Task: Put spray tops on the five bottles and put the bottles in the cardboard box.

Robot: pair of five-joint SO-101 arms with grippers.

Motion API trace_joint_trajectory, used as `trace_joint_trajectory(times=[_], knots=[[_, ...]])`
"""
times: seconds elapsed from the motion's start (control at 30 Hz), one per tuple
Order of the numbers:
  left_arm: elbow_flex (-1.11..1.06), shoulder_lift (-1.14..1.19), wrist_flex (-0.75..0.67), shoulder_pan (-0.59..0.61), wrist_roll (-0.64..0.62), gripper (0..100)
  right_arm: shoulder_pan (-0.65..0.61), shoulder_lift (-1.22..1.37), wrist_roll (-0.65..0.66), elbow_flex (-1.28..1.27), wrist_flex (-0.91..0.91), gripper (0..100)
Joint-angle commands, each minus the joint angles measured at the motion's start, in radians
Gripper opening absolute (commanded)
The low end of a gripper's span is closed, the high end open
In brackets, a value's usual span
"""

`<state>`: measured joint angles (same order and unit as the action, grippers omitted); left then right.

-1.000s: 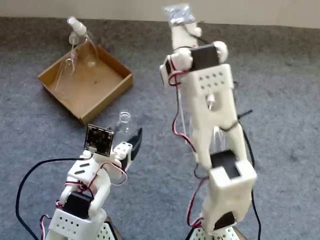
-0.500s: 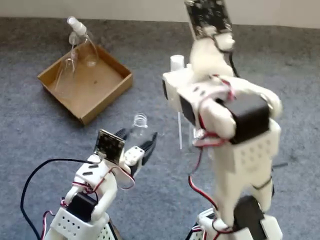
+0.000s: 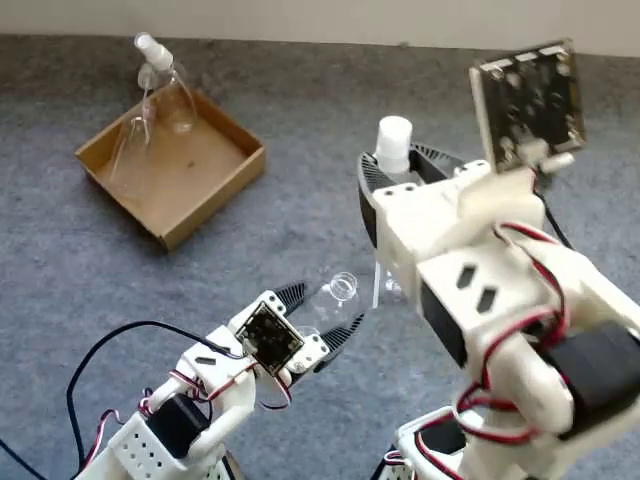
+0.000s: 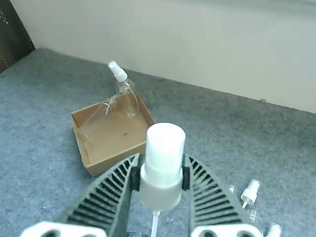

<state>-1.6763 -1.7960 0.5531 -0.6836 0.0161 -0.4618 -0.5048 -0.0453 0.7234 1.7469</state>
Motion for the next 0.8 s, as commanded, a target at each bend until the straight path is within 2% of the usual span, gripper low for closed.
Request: trace_joint_trajectory(times=[0.0, 0.3, 0.47, 0.77], knots=[[-0.019, -0.013, -0.020, -0.024, 0.000, 7, -0.012, -0.056, -0.011, 0.004, -0.015, 7.4], [-0.019, -0.013, -0.020, -0.024, -0.002, 7, -0.013, -0.209, -0.011, 0.001, 0.019, 7.4], [-0.019, -0.013, -0.020, -0.025, -0.002, 7, -0.013, -0.291, -0.011, -0.147, 0.012, 7.4], [-0.019, -0.013, -0.020, -0.025, -0.002, 7, -0.012, -0.490, -0.011, -0.573, -0.311, 7.4]])
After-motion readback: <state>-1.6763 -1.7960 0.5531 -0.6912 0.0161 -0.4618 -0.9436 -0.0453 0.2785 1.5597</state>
